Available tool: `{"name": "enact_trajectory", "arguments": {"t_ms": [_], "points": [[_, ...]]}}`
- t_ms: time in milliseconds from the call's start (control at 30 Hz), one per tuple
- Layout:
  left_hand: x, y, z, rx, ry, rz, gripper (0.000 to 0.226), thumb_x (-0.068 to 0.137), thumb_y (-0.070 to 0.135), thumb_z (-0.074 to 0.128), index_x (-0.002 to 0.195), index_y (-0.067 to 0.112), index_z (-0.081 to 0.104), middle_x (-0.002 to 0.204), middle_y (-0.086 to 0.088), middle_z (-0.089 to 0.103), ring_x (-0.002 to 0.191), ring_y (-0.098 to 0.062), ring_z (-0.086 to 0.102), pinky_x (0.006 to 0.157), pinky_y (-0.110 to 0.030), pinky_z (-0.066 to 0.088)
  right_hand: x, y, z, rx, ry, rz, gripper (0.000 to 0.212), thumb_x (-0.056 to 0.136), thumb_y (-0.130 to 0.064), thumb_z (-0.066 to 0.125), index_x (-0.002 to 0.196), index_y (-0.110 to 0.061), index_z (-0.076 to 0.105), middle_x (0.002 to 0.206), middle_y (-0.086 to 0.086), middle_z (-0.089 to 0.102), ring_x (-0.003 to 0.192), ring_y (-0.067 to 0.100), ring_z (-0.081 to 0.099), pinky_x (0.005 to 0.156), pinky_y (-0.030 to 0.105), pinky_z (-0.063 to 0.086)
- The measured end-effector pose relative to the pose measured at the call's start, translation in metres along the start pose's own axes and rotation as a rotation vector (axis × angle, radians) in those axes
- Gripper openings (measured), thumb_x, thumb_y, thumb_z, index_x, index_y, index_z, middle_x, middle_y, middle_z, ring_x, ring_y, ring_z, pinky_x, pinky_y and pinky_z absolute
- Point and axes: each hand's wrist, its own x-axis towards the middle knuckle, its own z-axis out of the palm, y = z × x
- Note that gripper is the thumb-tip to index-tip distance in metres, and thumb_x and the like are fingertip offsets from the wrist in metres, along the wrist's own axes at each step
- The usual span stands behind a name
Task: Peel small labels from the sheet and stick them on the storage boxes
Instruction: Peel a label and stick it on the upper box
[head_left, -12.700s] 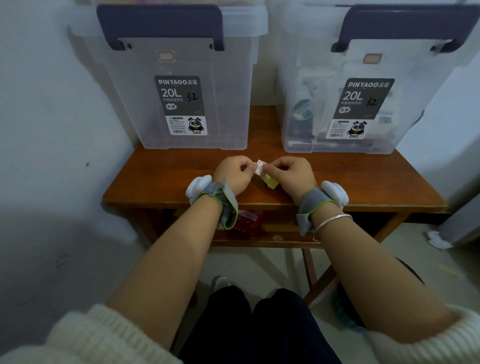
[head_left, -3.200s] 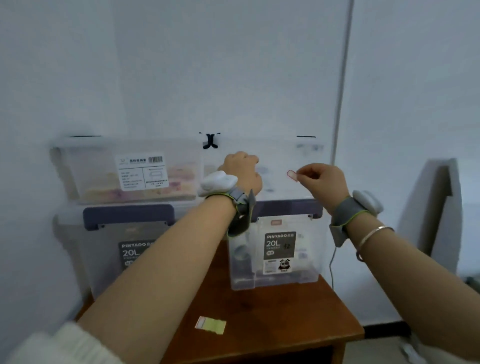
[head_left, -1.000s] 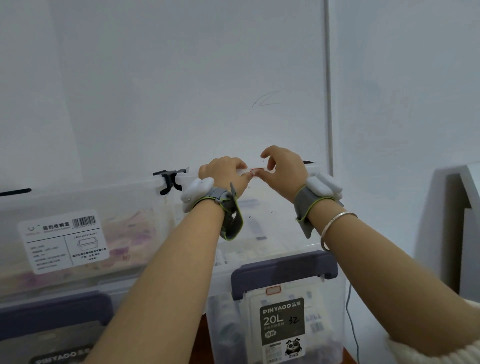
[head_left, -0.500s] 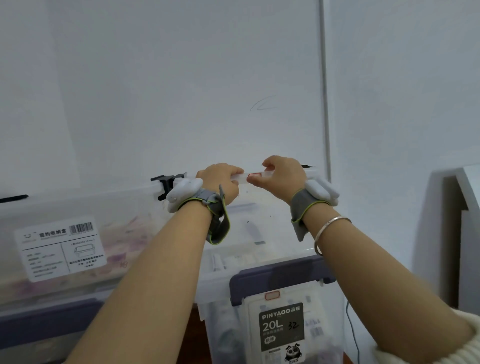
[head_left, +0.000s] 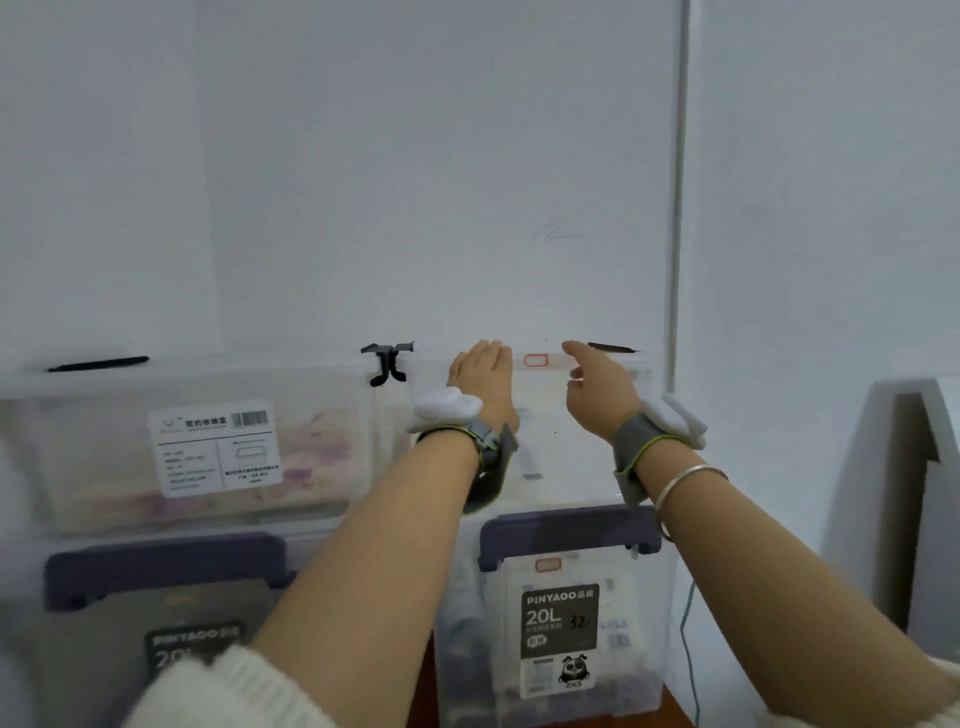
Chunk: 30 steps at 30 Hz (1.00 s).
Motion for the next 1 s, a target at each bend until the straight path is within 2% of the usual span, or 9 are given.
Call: {"name": "enact_trajectory", "arguments": {"t_ms": [100,200,267,333,433,600,700,767,1000], "points": [[-0.034,0.001,-0.014,0.017,-0.065,-0.082,0.051,0.086,0.014,0.047,0.134,0.003,0.033,0.149,-0.013,0.029,0.139,-0.027,0.024,0.113,-0.035,0.023,-0.026,-0.016,-0.012,-0.116,-0.076,0.011,0.037,0.085,-0.004,0.04,0.121,-0.008,0.051,0.133,0.012,0.05,0.124,0.028,0.043,0.102,0.034,0.035],[-0.074,-0.006,-0.026,0.055,-0.119,-0.15,0.028,0.085,0.013,0.046,0.111,0.004,0.051,0.114,-0.016,0.056,0.1,-0.029,0.056,0.079,-0.033,0.042,-0.065,-0.035,-0.011,-0.176,-0.08,-0.055,0.034,0.085,-0.005,0.039,0.114,-0.01,0.057,0.121,0.012,0.061,0.12,0.031,0.043,0.094,0.034,0.039],[-0.1,-0.017,-0.029,0.082,-0.134,-0.193,0.014,0.088,0.009,0.045,0.08,0.004,0.054,0.075,-0.012,0.052,0.059,-0.019,0.048,0.057,-0.024,0.036,-0.097,-0.052,-0.003,-0.174,-0.08,-0.106,0.035,0.085,-0.008,0.04,0.118,-0.011,0.052,0.114,0.013,0.064,0.119,0.032,0.041,0.09,0.036,0.041],[-0.127,-0.032,-0.025,0.076,-0.172,-0.237,0.038,0.091,0.007,0.042,0.054,0.011,0.034,0.057,-0.003,0.033,0.047,-0.012,0.029,0.043,-0.02,0.023,-0.127,-0.065,0.008,-0.159,-0.135,-0.132,0.036,0.085,-0.01,0.041,0.12,-0.01,0.049,0.111,0.015,0.064,0.118,0.032,0.041,0.091,0.039,0.043],[-0.166,-0.058,-0.01,0.013,-0.214,-0.267,0.034,0.094,0.011,0.037,0.06,0.015,0.039,0.062,-0.001,0.034,0.062,-0.015,0.039,0.044,-0.015,0.019,-0.169,-0.076,0.032,-0.175,-0.25,-0.14,0.036,0.085,-0.013,0.041,0.12,-0.01,0.049,0.113,0.018,0.062,0.115,0.034,0.044,0.093,0.045,0.045],[-0.26,-0.077,0.021,0.093,-0.352,-0.296,0.031,0.093,0.012,0.043,0.062,0.011,0.04,0.063,-0.003,0.038,0.056,-0.018,0.04,0.058,-0.024,0.035,-0.251,-0.09,0.092,-0.173,-0.47,-0.161,0.024,0.082,-0.014,0.046,0.101,-0.004,0.058,0.106,0.025,0.063,0.102,0.041,0.051,0.085,0.041,0.047],[-0.288,-0.078,0.039,0.086,-0.471,-0.327,0.024,0.095,0.017,0.041,0.099,0.002,0.06,0.098,-0.012,0.063,0.095,-0.028,0.061,0.078,-0.029,0.047,-0.272,-0.077,0.11,-0.188,-0.571,-0.073,0.024,0.082,-0.015,0.046,0.1,-0.007,0.059,0.106,0.021,0.065,0.1,0.04,0.055,0.08,0.04,0.047],[-0.307,-0.083,0.054,0.102,-0.543,-0.34,0.032,0.097,0.02,0.036,0.115,0.001,0.055,0.121,-0.015,0.061,0.11,-0.031,0.057,0.092,-0.036,0.046,-0.283,-0.067,0.123,-0.19,-0.647,-0.039,0.023,0.082,-0.016,0.045,0.098,-0.006,0.058,0.104,0.021,0.064,0.1,0.04,0.055,0.08,0.041,0.048],[-0.346,-0.104,0.103,0.059,-0.724,-0.425,0.044,0.1,0.024,0.024,0.134,-0.002,0.032,0.146,-0.017,0.033,0.136,-0.03,0.028,0.112,-0.036,0.023,-0.307,-0.046,0.162,-0.222,-0.816,0.027,0.024,0.086,-0.023,0.05,0.098,-0.003,0.052,0.115,0.022,0.055,0.105,0.036,0.052,0.084,0.036,0.041]]}}
